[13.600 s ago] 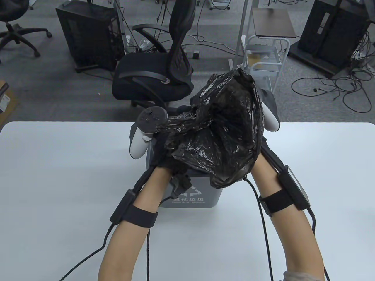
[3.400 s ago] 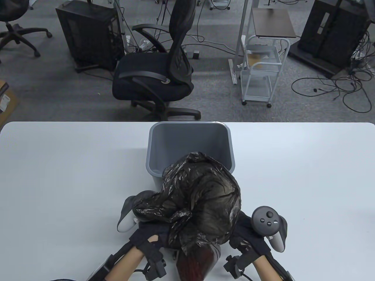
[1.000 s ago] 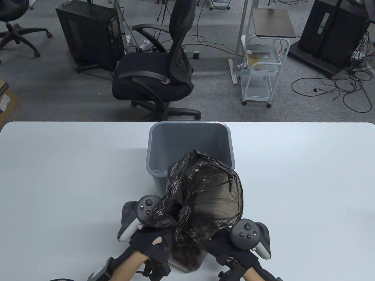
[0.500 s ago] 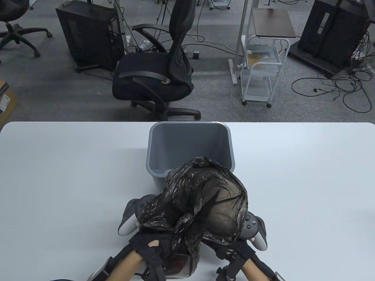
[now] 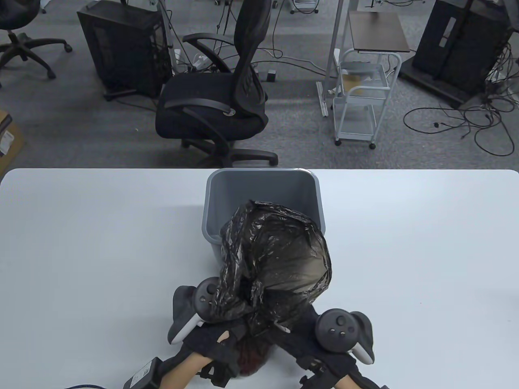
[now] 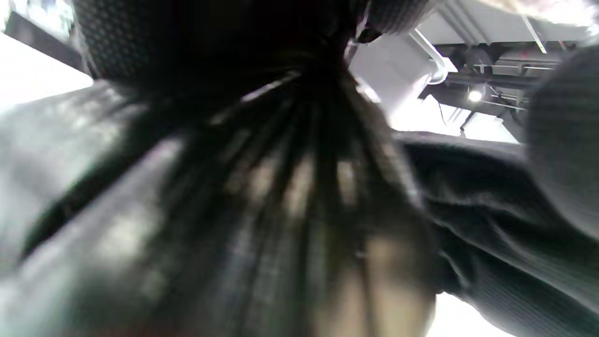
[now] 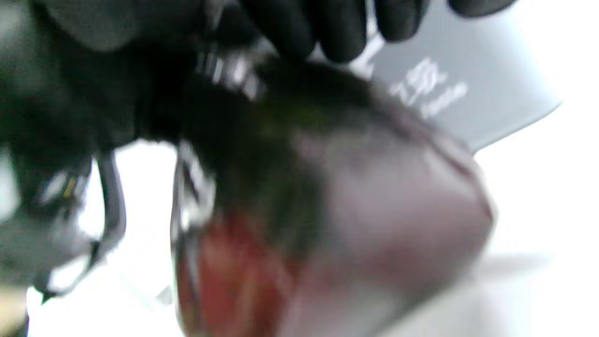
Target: Twist garbage bag top to tighten it
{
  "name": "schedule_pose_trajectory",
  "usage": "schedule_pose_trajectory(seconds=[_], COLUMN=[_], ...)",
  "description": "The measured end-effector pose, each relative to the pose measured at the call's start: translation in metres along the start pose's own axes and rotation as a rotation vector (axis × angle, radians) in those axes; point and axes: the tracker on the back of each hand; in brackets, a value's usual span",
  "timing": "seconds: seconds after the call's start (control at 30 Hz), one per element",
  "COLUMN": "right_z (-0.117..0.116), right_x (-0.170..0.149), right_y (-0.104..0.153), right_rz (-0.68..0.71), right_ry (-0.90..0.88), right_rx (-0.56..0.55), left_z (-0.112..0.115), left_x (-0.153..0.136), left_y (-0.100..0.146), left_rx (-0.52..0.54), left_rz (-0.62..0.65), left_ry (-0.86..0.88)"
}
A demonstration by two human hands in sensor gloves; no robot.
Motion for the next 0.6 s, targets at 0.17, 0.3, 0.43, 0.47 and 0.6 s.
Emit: schedule_pose_trajectory(seconds=[0.17,0.3,0.43,0.47,0.6], right_z=[-0.003,0.006,0.013,0.014,0.013], right_x=[0.003,-0.010,-0.024,-0.028,-0.037], right_y=[-0.003,-0.001,0.000,0.001,0.001], right_rz=[-0.028,-0.057,-0.101,-0.120,-0.158], right_ry=[0.202,0.114,0.129,0.112,0.052], right_rx=[0.011,-0.020,-0.029,-0.039,-0.050], left_z=[-0.001,0.004,0.014,0.015,0.019], left_x=[0.004,0.000,-0.008,-0.011,-0.021], left_y=[0.004,-0.003,-0.011,-0.013,-0.019], left_rx=[-0.059,-0.177,-0.258,-0.262,-0.292], left_rz=[0.036,0.135,0.165,0.173,0.164], left_ry=[0.071,0.265,0.351,0.362,0.434])
Point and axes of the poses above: the tracker on the back of each hand, its own x axis roughly to the thumb side, its own y axis roughly from the fingertips to the wrist, z = x × y, and after that the axes turned 12 degrees about z, right-handed
